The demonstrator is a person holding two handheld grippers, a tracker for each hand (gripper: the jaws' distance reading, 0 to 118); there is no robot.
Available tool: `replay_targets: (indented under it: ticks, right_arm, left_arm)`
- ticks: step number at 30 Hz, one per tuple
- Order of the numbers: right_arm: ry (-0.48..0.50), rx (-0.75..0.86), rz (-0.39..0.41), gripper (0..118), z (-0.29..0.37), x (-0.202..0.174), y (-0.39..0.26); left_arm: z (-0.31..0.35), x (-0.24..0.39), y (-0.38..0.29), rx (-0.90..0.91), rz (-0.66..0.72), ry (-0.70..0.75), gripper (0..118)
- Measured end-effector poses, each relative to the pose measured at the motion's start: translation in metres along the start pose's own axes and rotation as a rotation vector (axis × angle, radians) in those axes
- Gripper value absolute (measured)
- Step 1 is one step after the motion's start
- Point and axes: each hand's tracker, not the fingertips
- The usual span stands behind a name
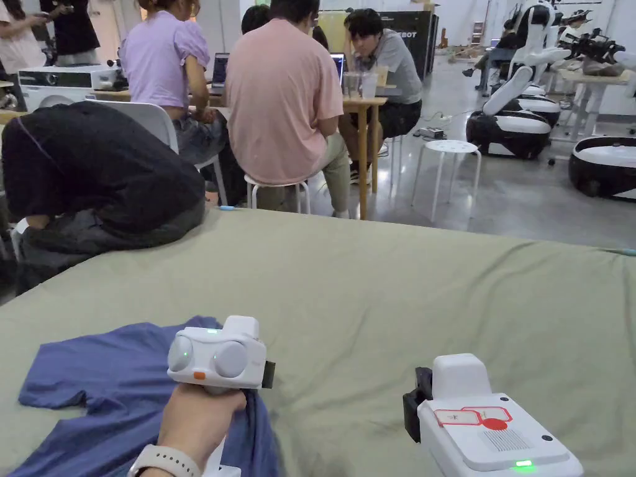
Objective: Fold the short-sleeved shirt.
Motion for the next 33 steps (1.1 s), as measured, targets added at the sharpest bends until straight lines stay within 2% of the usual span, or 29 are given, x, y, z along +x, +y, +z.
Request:
replay_targets:
  ticks: [4,10,14,17,19,23,25,26,28,29,30,32,33]
  right_arm:
    - [-0.08,0.021,-0.033,0,0.039,0.053,-0.002]
    - [-0.224,0.048,-0.046,0,0.095,0.133,-0.013]
    - [-0.328,0.029,-0.07,0,0.125,0.187,-0.031]
    - [-0.393,0.005,-0.073,0,0.138,0.221,-0.047]
    - [-0.421,-0.015,-0.093,0,0.143,0.24,-0.059]
    - [-0.452,-0.051,-0.108,0,0.147,0.26,-0.077]
    - [-0.455,-0.064,-0.115,0,0.146,0.264,-0.081]
    - [-0.458,-0.067,-0.121,0,0.146,0.266,-0.083]
    - [-0.453,-0.069,-0.139,0,0.145,0.266,-0.085]
    - [-0.445,-0.071,-0.15,0,0.145,0.265,-0.086]
    - [-0.437,-0.072,-0.16,0,0.146,0.263,-0.087]
    - [-0.413,-0.058,-0.18,0,0.144,0.258,-0.086]
    - [-0.407,-0.055,-0.185,0,0.142,0.252,-0.085]
  left_arm:
    - [0.039,0.066,0.027,0.089,0.03,-0.175,3]
    - [0.075,0.223,0.053,0.177,-0.118,-0.425,3]
    - [0.089,0.341,0.045,0.196,-0.234,-0.584,3]
    - [0.075,0.412,0.02,0.128,-0.337,-0.61,3]
    - [0.028,0.435,0.0,0.024,-0.358,-0.618,3]
    - [-0.019,0.457,-0.054,-0.122,-0.382,-0.586,3]
    - [-0.028,0.459,-0.068,-0.114,-0.38,-0.577,6]
    - [-0.021,0.453,-0.071,-0.09,-0.36,-0.567,19]
    - [-0.011,0.44,-0.068,-0.052,-0.326,-0.574,76]
    - [0.0,0.43,-0.064,-0.025,-0.316,-0.578,98]
    - [0.013,0.418,-0.06,0.017,-0.311,-0.587,97]
    - [0.047,0.386,-0.055,0.11,-0.297,-0.558,76]
    - [0.066,0.366,-0.055,0.15,-0.285,-0.54,71]
